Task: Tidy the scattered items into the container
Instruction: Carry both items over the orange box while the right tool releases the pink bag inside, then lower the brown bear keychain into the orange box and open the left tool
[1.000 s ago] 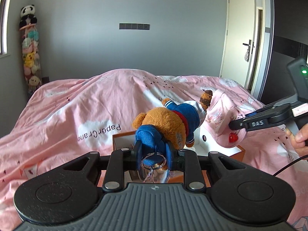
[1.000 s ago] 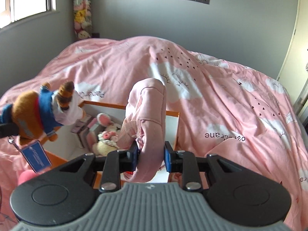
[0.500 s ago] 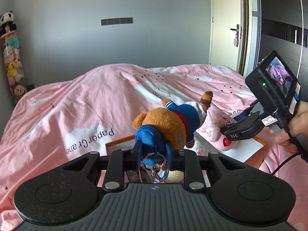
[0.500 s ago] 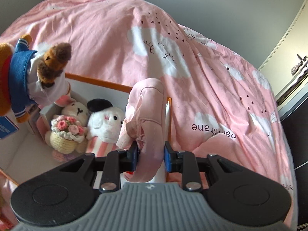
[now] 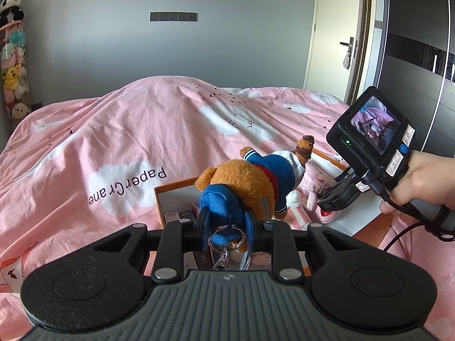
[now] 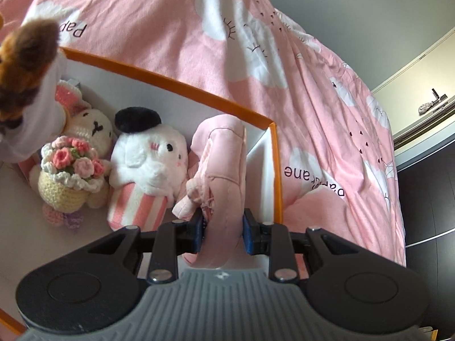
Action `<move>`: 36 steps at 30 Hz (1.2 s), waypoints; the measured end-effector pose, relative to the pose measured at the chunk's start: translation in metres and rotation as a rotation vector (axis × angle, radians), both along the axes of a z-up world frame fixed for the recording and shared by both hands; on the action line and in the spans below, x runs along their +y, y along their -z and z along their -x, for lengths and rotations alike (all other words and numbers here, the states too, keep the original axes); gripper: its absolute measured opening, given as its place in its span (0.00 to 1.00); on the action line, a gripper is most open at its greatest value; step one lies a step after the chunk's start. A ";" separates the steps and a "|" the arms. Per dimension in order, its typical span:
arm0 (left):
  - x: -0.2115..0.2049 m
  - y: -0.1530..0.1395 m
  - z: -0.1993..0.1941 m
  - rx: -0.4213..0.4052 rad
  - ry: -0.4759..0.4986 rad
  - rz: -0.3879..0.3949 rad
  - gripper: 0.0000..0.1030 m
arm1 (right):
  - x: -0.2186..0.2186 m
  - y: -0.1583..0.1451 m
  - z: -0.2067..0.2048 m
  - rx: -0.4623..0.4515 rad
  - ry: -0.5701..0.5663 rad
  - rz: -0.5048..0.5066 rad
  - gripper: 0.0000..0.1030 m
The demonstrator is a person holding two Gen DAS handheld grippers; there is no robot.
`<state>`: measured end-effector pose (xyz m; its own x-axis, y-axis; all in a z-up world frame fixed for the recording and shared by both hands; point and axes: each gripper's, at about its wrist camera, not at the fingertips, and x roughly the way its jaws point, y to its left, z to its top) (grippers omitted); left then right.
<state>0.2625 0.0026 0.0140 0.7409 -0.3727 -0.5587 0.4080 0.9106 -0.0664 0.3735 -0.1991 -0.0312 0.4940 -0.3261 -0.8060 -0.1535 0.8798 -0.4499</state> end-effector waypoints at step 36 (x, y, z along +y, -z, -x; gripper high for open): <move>-0.119 0.032 -0.064 0.292 0.425 -0.266 0.27 | -0.106 -0.085 0.078 -0.261 -0.083 -0.266 0.53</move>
<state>0.3262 -0.1166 -0.0179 0.3583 -0.4223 -0.8327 0.7405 0.6717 -0.0220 0.2956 -0.3055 0.0537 0.7098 -0.0726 -0.7007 -0.1397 0.9604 -0.2410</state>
